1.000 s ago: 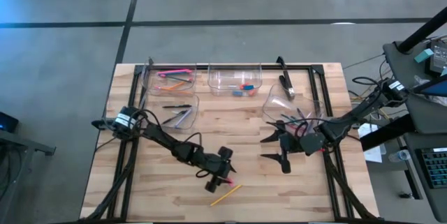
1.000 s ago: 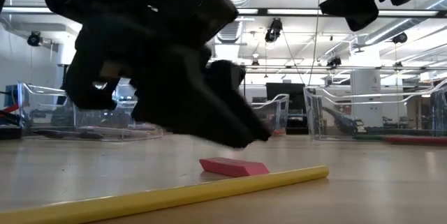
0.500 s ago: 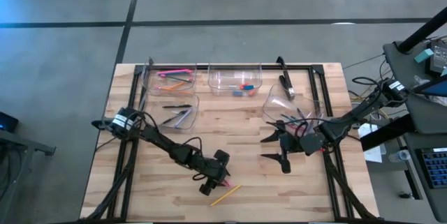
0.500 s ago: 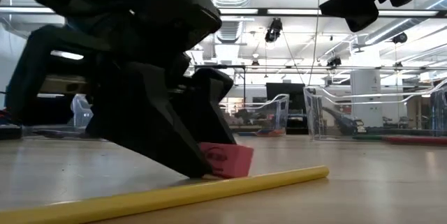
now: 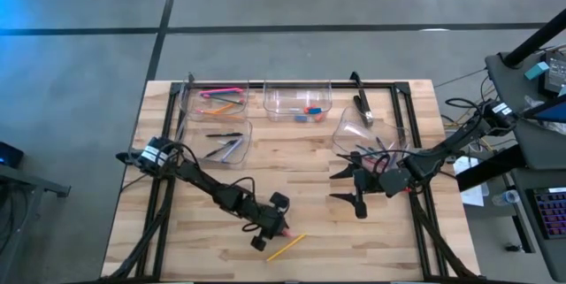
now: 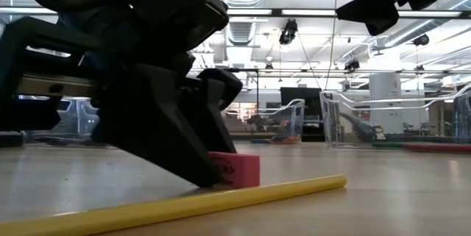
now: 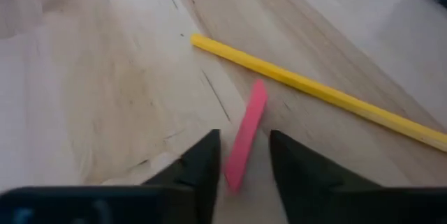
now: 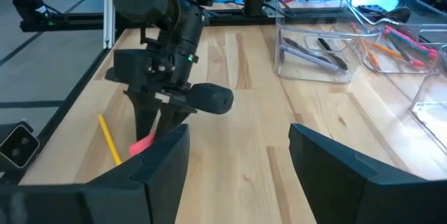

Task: Sort crayons/erasers/pens/pencils in bins
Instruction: Put the pink eraser into the top right transparent bin, then put the yellow pencil into the top left transparent bin

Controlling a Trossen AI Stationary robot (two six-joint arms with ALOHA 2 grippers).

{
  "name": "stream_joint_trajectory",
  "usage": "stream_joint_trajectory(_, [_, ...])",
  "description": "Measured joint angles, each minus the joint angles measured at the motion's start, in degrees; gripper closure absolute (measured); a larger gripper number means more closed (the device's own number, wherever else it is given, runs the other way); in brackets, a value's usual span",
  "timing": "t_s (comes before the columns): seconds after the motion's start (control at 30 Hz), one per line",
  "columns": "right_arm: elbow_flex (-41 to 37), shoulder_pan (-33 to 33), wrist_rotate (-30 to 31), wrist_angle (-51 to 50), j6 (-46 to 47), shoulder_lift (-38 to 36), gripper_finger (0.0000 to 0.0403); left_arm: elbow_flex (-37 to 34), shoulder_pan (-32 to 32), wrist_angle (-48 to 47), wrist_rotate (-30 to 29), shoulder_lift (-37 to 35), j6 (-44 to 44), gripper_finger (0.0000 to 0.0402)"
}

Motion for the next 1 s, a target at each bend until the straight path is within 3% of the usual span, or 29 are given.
stream_joint_trajectory(0.17, [0.0, 0.0, 0.0, 0.0, 0.0, 0.0, 0.0170, 0.4, 0.1, -1.2, -2.1, -1.6, 0.2, 0.0383])
stream_joint_trajectory(0.27, [0.0, 0.0, 0.1, 0.0, 0.0, 0.0, 0.0170, 1.6, 0.2, -7.8, -8.0, -7.2, 4.3, 0.0388])
stream_joint_trajectory(0.37, [0.0, 0.0, 0.1, 0.5, -0.1, 0.0, 0.0170, 3.8, 1.6, -15.2, -20.7, -16.3, 12.2, 0.0388])
stream_joint_trajectory(0.47, [0.0, 0.0, 0.1, 0.5, -0.6, 0.0, 0.0170, 2.8, 7.1, -18.8, -27.6, -23.9, 16.8, 0.0388])
stream_joint_trajectory(0.63, [0.0, 0.0, 0.1, 0.4, -0.6, 0.0, 0.0170, 1.0, 23.0, -18.6, -25.6, -32.3, 18.1, 0.0388])
stream_joint_trajectory(0.8, [0.0, 0.0, 0.1, 0.5, -0.4, 0.0, 0.0170, 1.1, 39.6, -20.2, -9.9, -30.9, 17.6, 0.0385])
stream_joint_trajectory(0.9, [0.0, 0.0, 0.0, 0.7, 0.1, 0.0, 0.0170, 2.8, 45.3, -18.9, -3.5, -29.0, 14.7, 0.0369])
stream_joint_trajectory(1.0, [-0.1, 0.0, 0.0, 0.8, 0.1, 0.0, 0.0170, 3.6, 47.1, -19.4, -3.4, -26.2, 14.5, 0.0334])
